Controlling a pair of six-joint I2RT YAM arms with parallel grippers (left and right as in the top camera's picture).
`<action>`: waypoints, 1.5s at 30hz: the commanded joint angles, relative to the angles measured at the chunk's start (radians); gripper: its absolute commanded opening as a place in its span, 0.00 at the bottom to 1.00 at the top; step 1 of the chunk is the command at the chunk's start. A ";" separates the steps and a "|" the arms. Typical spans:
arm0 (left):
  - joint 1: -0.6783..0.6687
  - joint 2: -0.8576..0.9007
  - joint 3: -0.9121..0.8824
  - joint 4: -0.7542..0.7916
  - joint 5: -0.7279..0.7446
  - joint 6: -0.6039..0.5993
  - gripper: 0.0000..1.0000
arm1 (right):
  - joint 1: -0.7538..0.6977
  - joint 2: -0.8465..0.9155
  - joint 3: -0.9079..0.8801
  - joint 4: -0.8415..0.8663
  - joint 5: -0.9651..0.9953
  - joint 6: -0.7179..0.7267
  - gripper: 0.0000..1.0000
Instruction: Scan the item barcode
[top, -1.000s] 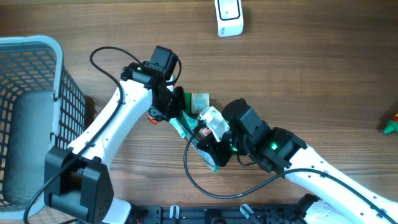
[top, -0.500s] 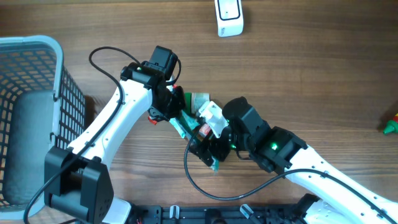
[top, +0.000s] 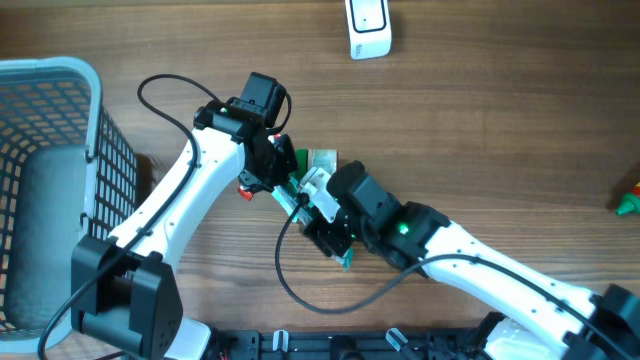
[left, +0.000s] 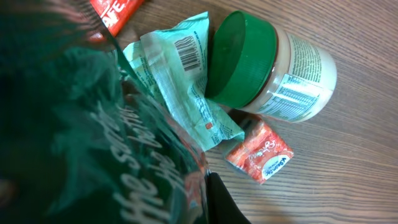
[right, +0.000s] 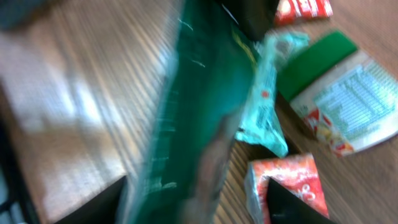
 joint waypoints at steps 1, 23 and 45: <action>-0.002 0.003 0.057 -0.021 -0.010 -0.018 0.04 | 0.003 0.055 0.021 0.013 0.051 -0.002 0.43; -0.002 -0.130 0.063 -0.046 -0.153 -0.034 1.00 | -0.112 -0.157 0.022 0.077 0.026 0.590 0.04; 0.070 -0.424 0.063 -0.322 -0.436 -0.390 1.00 | -0.479 -0.328 0.021 -0.275 -0.389 0.751 0.04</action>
